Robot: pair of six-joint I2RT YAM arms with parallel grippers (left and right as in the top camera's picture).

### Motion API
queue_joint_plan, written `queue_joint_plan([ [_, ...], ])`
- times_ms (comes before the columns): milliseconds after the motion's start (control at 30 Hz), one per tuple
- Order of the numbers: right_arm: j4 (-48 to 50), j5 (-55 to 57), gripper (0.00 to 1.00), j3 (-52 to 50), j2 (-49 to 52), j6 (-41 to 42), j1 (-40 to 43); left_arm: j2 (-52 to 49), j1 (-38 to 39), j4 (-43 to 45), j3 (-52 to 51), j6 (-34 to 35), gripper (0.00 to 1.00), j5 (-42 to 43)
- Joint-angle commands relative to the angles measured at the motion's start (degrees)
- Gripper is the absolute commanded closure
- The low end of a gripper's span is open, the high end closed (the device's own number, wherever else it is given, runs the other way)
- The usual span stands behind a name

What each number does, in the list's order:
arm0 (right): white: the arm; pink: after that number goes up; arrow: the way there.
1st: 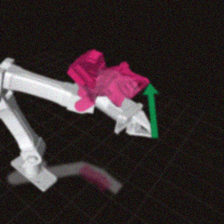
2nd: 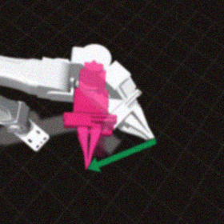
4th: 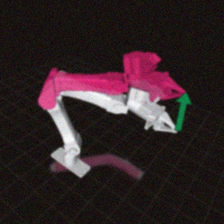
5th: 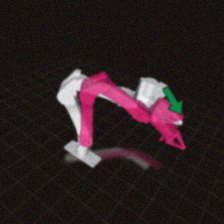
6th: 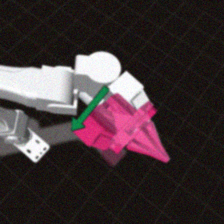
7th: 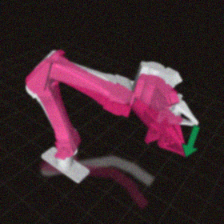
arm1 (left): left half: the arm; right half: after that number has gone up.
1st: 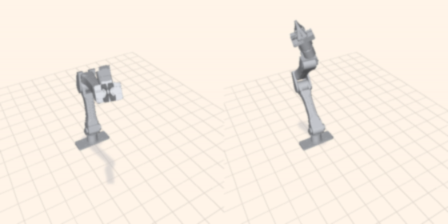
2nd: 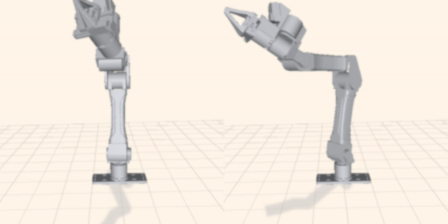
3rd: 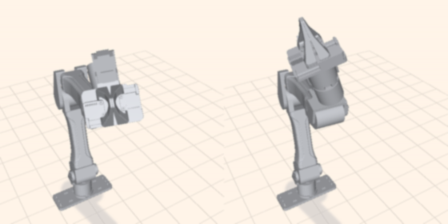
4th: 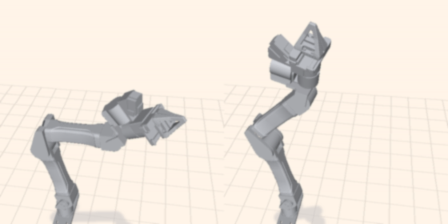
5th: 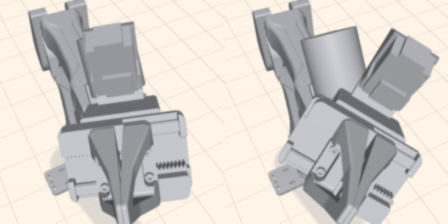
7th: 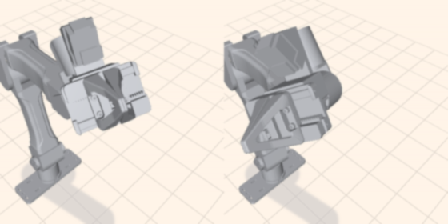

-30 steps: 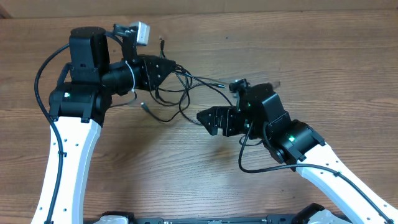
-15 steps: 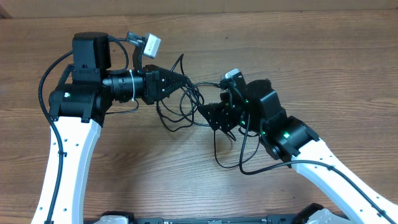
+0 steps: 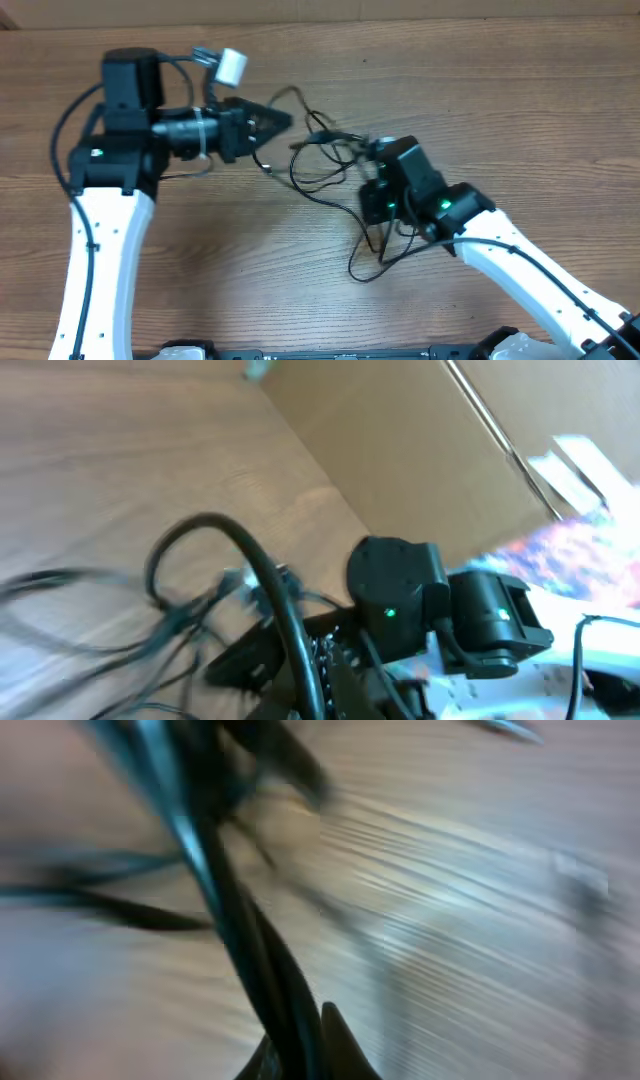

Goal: Untangle cables

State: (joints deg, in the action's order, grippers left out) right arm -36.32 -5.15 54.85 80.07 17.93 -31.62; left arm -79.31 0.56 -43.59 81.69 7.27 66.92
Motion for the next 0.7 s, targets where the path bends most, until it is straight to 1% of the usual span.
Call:
queue_joint_plan([
  [0, -4.39, 10.64, 0.96, 0.46, 0.35, 6.05, 7.43, 0.37, -10.25, 0.33, 0.72, 0.15, 0.96, 1.51],
  [67, -5.88, 10.49, 0.96, 0.46, 0.35, 6.08, 11.19, 0.37, -16.17, 0.31, 0.72, 1.95, 0.96, 1.51],
  [200, -6.49, 10.01, 0.96, 0.46, 0.35, 6.12, 16.52, 0.35, -24.94, -0.04, 0.72, 4.22, 0.96, 1.49],
  [300, -7.28, 10.01, 0.96, 0.46, 0.37, 7.85, 18.73, 0.35, -29.59, -0.46, 0.7, 4.98, 0.96, 1.49],
  [333, -8.0, 10.01, 0.96, 0.46, 0.37, 8.92, 20.09, 0.35, -32.44, -1.16, 0.72, 5.29, 0.96, 1.01],
  [400, -8.2, 9.97, 0.96, 0.46, 0.37, 8.87, 20.72, 0.35, -34.27, -2.58, 0.7, 6.12, 0.96, -0.74],
  [567, -8.15, 6.21, 0.96, 0.44, 0.37, 8.85, 20.65, 0.35, -35.04, -6.34, 0.7, 6.08, 0.96, -6.62],
  [600, -8.2, 5.11, 0.96, 0.44, 0.37, 8.83, 20.65, 0.35, -35.04, -6.16, 0.7, 6.14, 0.96, -6.91],
  [667, -8.17, 5.01, 0.96, 0.39, 0.37, 8.85, 20.65, 0.35, -35.06, -3.23, 0.7, 8.55, 0.96, -7.1],
])
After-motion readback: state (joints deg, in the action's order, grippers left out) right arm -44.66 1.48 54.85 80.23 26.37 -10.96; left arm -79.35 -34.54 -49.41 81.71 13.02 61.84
